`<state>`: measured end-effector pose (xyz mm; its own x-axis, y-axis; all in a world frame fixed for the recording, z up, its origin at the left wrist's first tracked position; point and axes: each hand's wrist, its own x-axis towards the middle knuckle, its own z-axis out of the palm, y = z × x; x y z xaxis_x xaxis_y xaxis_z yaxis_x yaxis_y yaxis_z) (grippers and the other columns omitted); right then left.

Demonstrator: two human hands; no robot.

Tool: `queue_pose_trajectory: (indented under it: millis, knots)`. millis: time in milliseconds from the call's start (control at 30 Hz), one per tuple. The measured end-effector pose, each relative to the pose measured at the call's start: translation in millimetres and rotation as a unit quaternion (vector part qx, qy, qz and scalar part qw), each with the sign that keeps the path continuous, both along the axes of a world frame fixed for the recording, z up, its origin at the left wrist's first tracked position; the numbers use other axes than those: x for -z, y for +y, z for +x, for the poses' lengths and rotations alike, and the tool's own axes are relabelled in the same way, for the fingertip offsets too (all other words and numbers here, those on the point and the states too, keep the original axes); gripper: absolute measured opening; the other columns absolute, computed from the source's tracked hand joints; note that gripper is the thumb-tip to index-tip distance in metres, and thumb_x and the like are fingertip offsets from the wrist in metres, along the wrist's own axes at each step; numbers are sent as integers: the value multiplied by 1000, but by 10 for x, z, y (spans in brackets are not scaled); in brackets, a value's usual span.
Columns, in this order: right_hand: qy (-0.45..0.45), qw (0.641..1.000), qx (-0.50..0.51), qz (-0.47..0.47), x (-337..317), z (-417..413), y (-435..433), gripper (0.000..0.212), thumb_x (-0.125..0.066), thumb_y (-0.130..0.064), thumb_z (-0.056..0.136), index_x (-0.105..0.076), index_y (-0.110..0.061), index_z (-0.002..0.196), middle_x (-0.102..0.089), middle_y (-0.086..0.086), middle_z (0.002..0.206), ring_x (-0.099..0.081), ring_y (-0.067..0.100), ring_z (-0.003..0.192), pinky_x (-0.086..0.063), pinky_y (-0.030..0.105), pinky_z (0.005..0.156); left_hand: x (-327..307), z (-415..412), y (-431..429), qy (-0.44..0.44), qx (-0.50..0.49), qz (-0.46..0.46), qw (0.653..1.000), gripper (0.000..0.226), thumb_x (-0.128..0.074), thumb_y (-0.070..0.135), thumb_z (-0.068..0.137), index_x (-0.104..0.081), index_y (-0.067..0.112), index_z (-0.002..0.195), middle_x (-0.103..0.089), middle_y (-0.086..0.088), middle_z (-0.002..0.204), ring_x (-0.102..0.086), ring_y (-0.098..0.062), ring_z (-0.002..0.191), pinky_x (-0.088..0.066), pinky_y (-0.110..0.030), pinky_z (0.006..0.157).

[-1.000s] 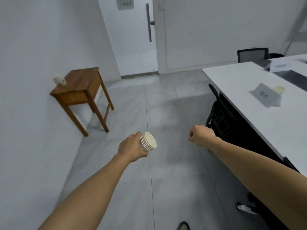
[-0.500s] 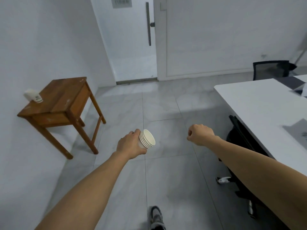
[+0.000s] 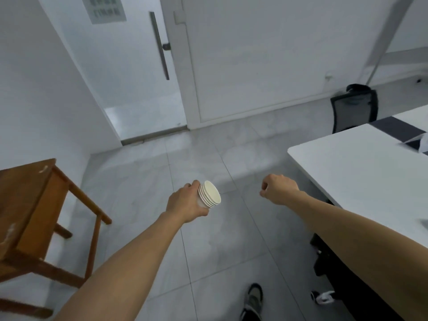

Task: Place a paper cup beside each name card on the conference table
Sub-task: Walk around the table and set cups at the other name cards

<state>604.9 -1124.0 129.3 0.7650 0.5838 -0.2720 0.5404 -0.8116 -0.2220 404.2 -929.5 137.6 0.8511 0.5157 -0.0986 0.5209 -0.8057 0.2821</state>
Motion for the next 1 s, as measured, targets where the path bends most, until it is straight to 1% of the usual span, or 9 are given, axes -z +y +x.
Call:
queue_pose_trajectory:
  millis: [133, 233, 300, 433, 567, 700, 833, 933, 1000]
  knots:
    - [7, 1000, 17, 10, 127, 910, 543, 21, -64, -36, 87, -67, -22, 102, -68, 7, 109, -64, 29, 99, -44, 29, 74, 85, 917, 564, 4, 15, 9, 1000, 66, -76, 44, 66, -46, 21, 119, -59, -3, 111, -60, -27, 99, -47, -34, 73]
    - [12, 999, 30, 10, 71, 1612, 944, 23, -64, -35, 87, -67, -22, 105, -67, 7, 113, -64, 30, 101, -43, 29, 74, 34, 1621, 996, 14, 25, 12, 1000, 67, -76, 46, 65, -45, 21, 120, -59, -2, 111, -60, -26, 99, -48, -35, 74]
    - [7, 999, 39, 19, -3, 2034, 1171, 25, -63, -35, 88, -67, -22, 108, -66, 8, 116, -64, 30, 104, -42, 29, 75, -33, 2027, 1253, 1, 27, 13, 1000, 68, -77, 47, 65, -45, 21, 120, -59, -2, 111, -60, -26, 99, -49, -35, 75]
    - [-6, 999, 40, 11, -115, 2732, 1605, 26, -63, -36, 90, -67, -22, 112, -65, 7, 116, -63, 28, 103, -41, 28, 75, -42, 2788, 1709, -2, 39, 7, 999, 70, -78, 46, 66, -45, 20, 122, -59, -3, 114, -60, -27, 101, -50, -36, 78]
    - [-10, 998, 56, 7, -39, 3456, 2017, 27, -62, -37, 89, -67, -24, 111, -66, 6, 118, -63, 28, 106, -41, 28, 75, 83, 3679, 2197, 3, 69, -3, 998, 70, -78, 46, 66, -45, 21, 122, -60, -3, 115, -60, -28, 102, -50, -36, 78]
    - [-4, 995, 104, -2, 90, 4183, 2341, 27, -63, -37, 89, -67, -22, 111, -66, 6, 117, -63, 29, 106, -44, 29, 77, 186, 4611, 2685, 1, 116, -4, 993, 67, -77, 45, 66, -46, 20, 120, -60, -3, 114, -60, -27, 101, -47, -34, 75]
    - [6, 986, 167, 2, 88, 4900, 2630, 25, -63, -36, 89, -66, -21, 109, -67, 7, 113, -64, 30, 101, -45, 31, 74, 147, 5571, 3211, 5, 172, 9, 985, 65, -76, 43, 66, -46, 21, 119, -60, -2, 112, -60, -26, 100, -48, -34, 76]
    - [16, 978, 206, 11, 35, 5277, 2728, 22, -62, -35, 89, -67, -21, 105, -68, 5, 106, -65, 29, 94, -47, 30, 72, 27, 6264, 3452, 14, 211, 19, 977, 62, -75, 41, 67, -46, 19, 117, -60, -3, 111, -60, -26, 99, -48, -34, 74]
    - [18, 972, 235, 12, -3, 5524, 2683, 19, -62, -35, 89, -67, -21, 101, -68, 5, 103, -65, 29, 92, -49, 31, 73, 3, 6801, 3468, 11, 245, 18, 969, 61, -75, 40, 67, -46, 19, 117, -60, -3, 110, -60, -26, 98, -46, -33, 72]
